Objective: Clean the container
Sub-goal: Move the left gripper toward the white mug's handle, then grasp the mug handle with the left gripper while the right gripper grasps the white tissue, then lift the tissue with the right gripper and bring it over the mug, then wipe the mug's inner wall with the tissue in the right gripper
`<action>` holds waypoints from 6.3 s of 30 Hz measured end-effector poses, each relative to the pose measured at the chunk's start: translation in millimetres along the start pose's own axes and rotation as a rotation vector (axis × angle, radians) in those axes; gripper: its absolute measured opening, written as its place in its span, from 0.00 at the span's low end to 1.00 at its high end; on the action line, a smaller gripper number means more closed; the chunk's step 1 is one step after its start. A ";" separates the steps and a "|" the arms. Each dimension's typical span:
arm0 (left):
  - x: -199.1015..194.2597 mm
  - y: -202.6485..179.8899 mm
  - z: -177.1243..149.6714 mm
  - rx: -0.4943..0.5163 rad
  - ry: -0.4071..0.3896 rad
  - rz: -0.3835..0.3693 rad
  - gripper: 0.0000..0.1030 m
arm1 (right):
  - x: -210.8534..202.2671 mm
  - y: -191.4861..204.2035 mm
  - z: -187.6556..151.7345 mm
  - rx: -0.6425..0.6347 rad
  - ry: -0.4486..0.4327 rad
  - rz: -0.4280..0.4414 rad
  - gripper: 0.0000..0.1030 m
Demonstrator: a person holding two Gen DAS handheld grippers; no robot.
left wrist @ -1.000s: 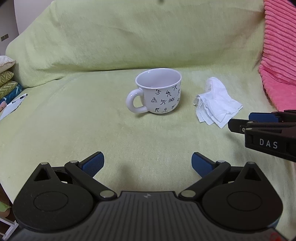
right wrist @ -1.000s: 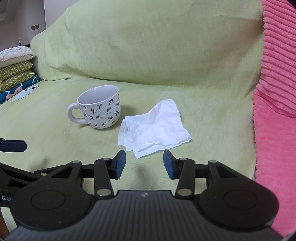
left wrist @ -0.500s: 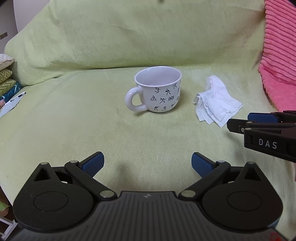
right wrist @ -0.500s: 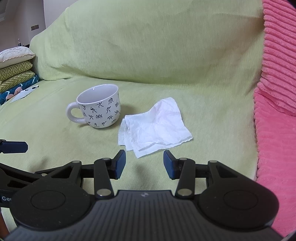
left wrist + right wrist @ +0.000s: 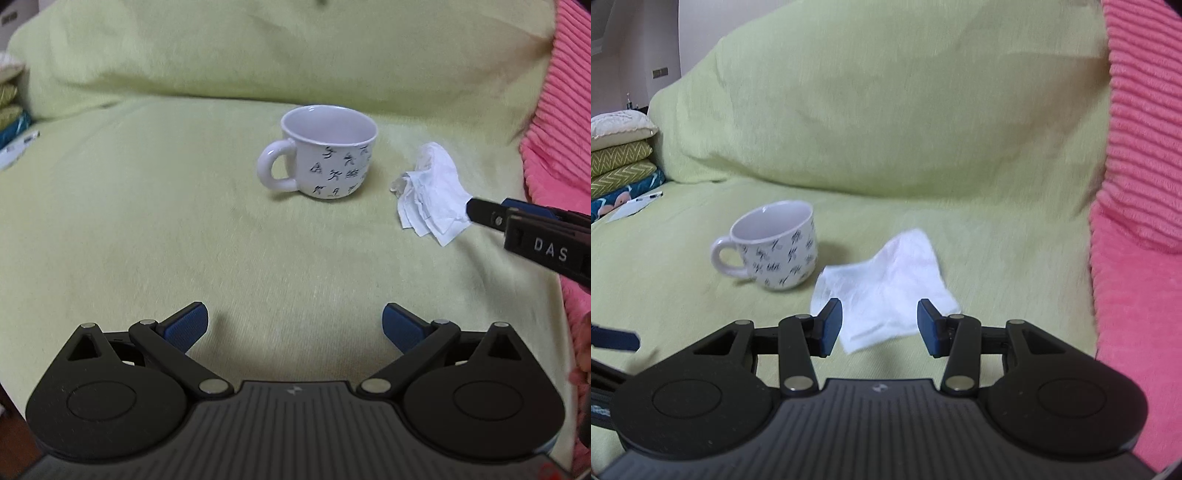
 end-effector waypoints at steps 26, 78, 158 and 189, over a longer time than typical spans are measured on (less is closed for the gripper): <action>30.8 26.0 52.7 0.040 -0.113 0.007 0.98 | 90.8 -48.9 23.8 0.181 0.026 0.028 0.40; 62.5 20.0 61.1 0.140 -0.290 0.046 0.21 | 58.6 -47.0 55.0 0.264 0.201 0.204 0.31; 43.1 6.2 43.5 0.228 -0.271 0.077 0.25 | 98.1 142.0 86.5 -0.430 0.663 0.494 0.10; -4.6 17.4 11.5 0.335 -0.233 0.078 0.23 | 81.5 137.4 78.3 -0.288 0.633 0.539 0.03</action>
Point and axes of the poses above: each gripper's, at about its wrist camera, not at the fingertips, and x roughly the way its jaws point, y to its left, z to its top, the point moved 5 cm from there along x, roughly the way its jaws point, and after that the axes turned 6 degrees about x, right-handed, at the moved point
